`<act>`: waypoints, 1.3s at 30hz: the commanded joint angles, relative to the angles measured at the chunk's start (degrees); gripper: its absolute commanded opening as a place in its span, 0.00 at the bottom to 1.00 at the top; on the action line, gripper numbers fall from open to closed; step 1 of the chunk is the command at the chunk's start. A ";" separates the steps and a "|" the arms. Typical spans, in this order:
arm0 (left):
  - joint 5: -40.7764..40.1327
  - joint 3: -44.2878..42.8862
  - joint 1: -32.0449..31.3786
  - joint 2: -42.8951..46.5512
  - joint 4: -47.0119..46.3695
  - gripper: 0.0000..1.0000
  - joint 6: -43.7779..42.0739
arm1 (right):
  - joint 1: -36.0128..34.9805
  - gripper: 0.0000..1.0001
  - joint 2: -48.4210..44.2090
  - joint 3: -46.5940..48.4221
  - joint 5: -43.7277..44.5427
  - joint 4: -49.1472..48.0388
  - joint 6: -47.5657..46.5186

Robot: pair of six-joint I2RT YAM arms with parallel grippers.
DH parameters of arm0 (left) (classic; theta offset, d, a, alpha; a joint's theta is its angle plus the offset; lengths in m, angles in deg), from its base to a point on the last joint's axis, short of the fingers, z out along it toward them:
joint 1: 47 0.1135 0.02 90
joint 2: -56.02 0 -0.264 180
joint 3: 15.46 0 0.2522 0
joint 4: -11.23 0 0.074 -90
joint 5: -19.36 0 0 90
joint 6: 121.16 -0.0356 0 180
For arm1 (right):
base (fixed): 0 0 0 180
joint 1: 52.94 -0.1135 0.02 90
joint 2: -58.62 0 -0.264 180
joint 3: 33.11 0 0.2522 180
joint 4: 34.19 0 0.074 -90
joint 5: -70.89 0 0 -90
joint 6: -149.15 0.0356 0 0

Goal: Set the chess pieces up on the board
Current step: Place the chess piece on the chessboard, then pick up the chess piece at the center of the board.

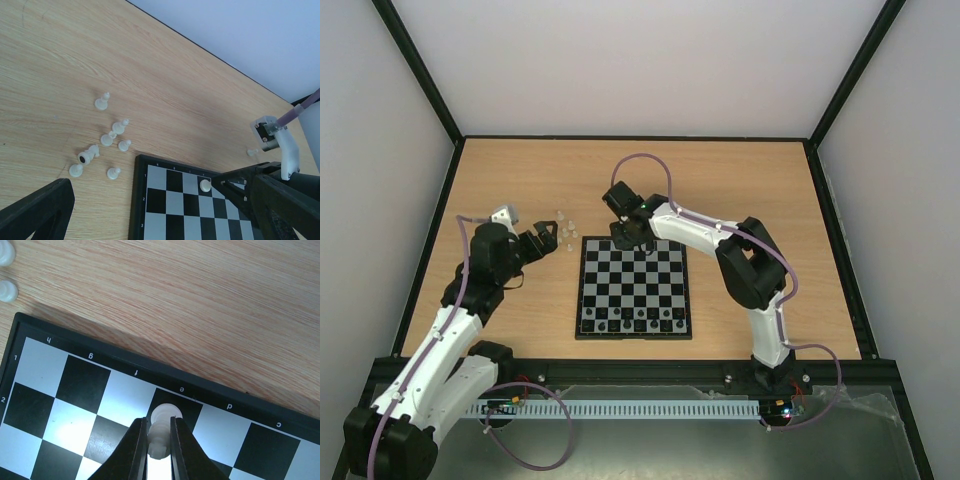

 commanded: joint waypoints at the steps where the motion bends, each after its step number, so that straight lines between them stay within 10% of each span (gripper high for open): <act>1: -0.14 0.94 0.34 0.71 0.61 0.99 0.04 | -0.13 0.02 1.08 1.43 1.09 3.83 0.49; 25: -0.03 0.76 0.35 1.04 0.96 1.00 0.25 | -0.11 0.29 -2.28 4.50 0.92 5.85 -0.36; 33: -0.64 -0.34 0.34 0.70 1.70 0.99 0.00 | 1.55 0.58 -9.68 3.45 6.04 7.42 -1.21; 39: 0.91 -1.15 0.52 -0.91 1.05 1.00 -0.43 | 9.33 0.99 -17.87 -4.54 6.87 5.09 -1.37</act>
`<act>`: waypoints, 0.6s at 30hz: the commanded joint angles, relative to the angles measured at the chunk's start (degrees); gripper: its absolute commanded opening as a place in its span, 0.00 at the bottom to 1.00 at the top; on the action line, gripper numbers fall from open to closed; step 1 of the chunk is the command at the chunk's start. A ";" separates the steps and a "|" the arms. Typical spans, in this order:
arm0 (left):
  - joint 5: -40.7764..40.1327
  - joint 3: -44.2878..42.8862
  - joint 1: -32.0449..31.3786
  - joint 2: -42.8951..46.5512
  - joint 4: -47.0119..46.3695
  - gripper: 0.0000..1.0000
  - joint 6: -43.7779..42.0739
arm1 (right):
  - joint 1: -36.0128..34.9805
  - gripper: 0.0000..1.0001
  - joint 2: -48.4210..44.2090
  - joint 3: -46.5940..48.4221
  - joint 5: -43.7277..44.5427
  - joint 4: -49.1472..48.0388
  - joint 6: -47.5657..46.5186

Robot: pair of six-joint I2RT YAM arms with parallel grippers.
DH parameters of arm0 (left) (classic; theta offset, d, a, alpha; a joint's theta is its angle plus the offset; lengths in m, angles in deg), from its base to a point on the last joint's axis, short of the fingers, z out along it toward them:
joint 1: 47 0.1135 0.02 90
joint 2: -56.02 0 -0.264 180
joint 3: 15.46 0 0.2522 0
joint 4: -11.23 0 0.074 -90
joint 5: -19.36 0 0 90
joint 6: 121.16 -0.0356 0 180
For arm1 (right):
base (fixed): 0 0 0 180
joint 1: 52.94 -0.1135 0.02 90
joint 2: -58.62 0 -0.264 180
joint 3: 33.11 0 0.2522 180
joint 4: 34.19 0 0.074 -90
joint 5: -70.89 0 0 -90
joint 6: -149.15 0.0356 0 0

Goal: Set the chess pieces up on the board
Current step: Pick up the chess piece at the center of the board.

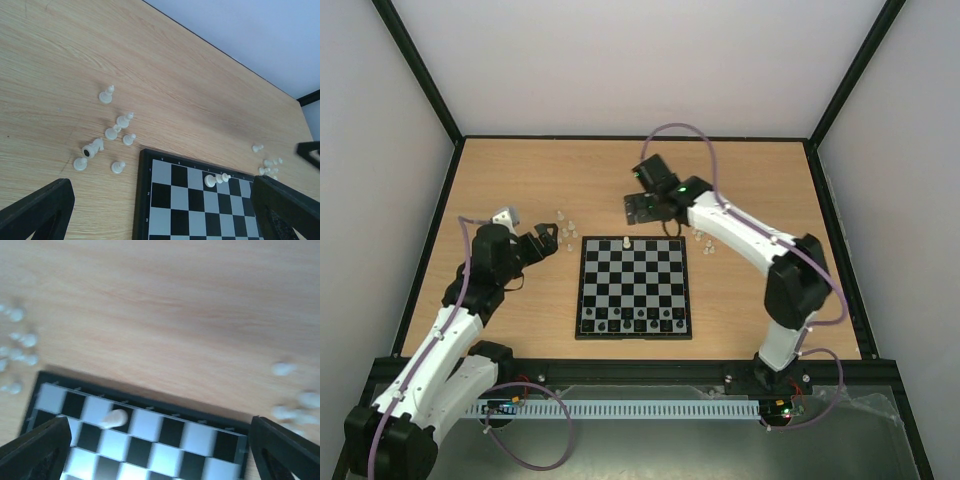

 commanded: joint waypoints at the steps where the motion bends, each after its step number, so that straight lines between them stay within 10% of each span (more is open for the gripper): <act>1: 1.56 -1.98 0.53 -1.46 0.25 0.99 -0.59 | 7.28 0.99 -6.11 -5.92 2.11 1.28 -0.58; 10: 0.79 -3.92 0.54 -5.87 0.79 0.99 -1.60 | 20.62 1.00 -8.02 -15.65 0.42 -4.15 0.85; 18: -1.13 -3.68 0.53 -8.77 -0.82 1.00 -0.97 | 23.93 0.72 -1.91 -15.91 -2.87 -7.24 0.75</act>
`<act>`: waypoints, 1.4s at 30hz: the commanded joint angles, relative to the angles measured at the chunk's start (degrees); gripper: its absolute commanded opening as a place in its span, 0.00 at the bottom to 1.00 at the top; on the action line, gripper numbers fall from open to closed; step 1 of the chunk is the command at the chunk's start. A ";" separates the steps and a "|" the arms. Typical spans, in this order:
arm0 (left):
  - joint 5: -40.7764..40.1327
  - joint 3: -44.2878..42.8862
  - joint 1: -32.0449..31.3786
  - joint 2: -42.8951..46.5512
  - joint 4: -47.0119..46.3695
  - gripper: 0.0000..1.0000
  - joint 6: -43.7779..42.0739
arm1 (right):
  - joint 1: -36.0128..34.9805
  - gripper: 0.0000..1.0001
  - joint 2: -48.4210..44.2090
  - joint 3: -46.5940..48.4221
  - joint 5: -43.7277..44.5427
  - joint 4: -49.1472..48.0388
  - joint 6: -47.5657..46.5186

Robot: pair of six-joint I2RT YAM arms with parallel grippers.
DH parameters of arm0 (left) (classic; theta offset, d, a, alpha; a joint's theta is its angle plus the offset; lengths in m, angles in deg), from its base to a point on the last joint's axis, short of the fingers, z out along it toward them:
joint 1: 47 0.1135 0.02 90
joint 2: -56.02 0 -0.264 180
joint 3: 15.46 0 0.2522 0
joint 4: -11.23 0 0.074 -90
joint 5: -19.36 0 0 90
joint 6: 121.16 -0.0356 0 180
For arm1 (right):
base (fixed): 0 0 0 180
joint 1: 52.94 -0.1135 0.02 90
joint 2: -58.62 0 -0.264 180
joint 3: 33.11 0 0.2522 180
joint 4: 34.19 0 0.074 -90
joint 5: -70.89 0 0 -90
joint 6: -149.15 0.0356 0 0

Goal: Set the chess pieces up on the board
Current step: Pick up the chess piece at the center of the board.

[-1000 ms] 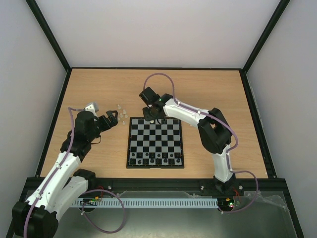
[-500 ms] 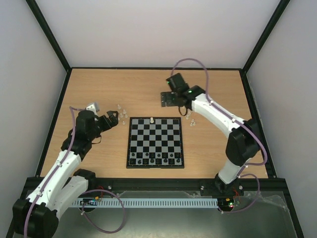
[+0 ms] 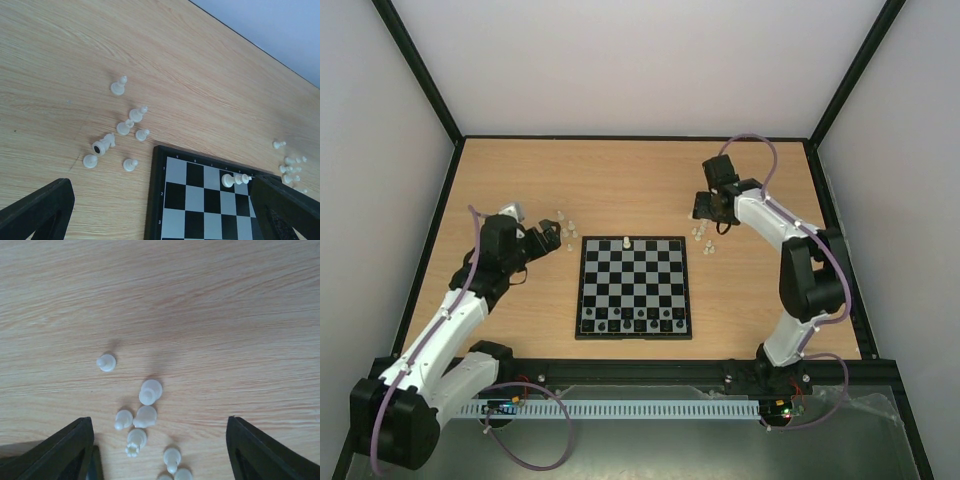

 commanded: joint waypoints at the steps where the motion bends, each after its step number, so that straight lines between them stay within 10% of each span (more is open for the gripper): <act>1: -0.20 -1.11 0.30 -1.58 -1.08 1.00 -0.01 | 0.35 0.69 3.92 0.93 -3.19 -1.85 0.27; 15: 1.26 0.01 0.20 -1.58 -1.84 0.99 -0.63 | 0.42 0.29 11.64 5.02 -1.66 -1.20 0.10; 42: 0.98 0.37 0.22 -0.30 -1.80 1.00 -0.27 | -0.68 0.09 1.38 4.47 3.00 -1.91 -0.53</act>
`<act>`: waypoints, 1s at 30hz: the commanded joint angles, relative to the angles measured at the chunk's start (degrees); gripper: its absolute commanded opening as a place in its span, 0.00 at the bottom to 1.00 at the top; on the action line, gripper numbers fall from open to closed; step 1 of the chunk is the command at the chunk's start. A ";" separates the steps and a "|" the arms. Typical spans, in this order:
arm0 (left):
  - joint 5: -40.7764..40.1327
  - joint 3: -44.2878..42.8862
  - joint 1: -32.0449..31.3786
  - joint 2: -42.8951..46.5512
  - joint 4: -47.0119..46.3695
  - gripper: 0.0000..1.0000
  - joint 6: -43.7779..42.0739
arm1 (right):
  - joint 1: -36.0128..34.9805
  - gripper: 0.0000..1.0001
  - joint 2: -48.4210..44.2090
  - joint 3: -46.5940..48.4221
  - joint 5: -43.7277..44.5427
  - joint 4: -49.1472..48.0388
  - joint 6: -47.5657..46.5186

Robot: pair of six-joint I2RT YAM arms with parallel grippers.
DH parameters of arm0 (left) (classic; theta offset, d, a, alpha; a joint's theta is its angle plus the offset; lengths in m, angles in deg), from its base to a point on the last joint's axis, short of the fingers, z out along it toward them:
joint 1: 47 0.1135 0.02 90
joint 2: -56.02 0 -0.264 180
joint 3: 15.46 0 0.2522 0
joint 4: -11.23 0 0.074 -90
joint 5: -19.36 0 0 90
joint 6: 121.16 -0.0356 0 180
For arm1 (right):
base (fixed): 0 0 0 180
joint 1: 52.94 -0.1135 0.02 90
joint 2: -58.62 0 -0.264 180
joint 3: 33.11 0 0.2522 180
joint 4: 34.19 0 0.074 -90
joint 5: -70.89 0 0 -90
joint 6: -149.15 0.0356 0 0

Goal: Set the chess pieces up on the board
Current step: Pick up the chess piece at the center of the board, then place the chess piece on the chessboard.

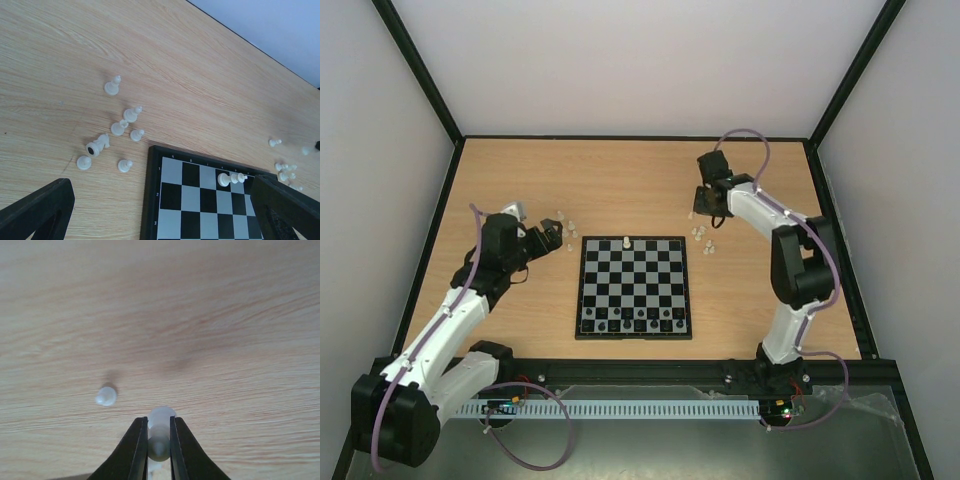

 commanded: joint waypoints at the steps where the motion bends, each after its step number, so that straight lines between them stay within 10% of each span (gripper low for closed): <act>1: -0.07 0.36 0.21 1.29 -0.56 1.00 -0.13 | -1.86 0.09 -8.41 0.25 0.78 1.08 -0.87; 30: -1.17 1.22 -0.15 7.00 2.74 0.99 1.14 | -24.35 0.11 2.51 8.99 -8.51 10.85 0.02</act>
